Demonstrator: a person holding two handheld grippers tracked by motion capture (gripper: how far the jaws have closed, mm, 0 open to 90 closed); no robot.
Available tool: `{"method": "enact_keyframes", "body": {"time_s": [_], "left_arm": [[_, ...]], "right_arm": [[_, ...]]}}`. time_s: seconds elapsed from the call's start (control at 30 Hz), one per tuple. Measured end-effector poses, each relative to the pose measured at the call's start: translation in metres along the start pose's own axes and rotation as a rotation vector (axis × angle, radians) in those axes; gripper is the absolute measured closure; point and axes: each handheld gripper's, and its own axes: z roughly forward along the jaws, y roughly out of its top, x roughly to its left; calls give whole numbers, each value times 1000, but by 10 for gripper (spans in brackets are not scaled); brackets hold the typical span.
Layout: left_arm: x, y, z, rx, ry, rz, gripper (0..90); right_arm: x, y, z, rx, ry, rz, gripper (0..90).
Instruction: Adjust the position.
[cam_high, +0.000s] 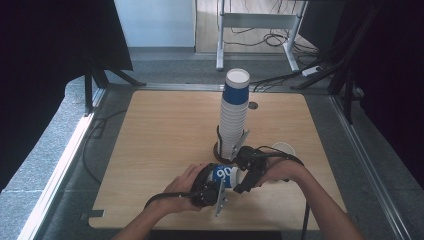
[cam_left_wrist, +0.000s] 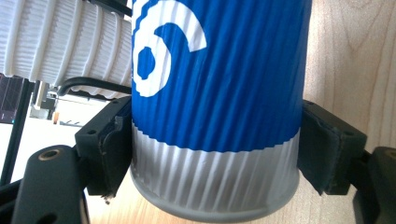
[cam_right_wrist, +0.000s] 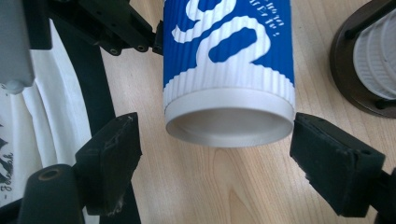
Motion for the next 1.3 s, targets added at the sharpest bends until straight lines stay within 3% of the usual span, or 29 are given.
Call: {"method": "enact_keyframes", "body": {"time_s": [0.47,0.7,1.1,1.3], "left_arm": [[-3,8,1,0,-9,27,204],[-5,10,1,-1,-9,35,204],[-5,9,4,21,-3,35,192],[-6,9,7,31,-21,10,104]], "right_arm": [[-6,17,22,64,38,-27,174],[-9,18,29,78,34,-29,197],[-12,17,32,64,25,-30,255],[-12,16,34,51,23,-18,263]]}}
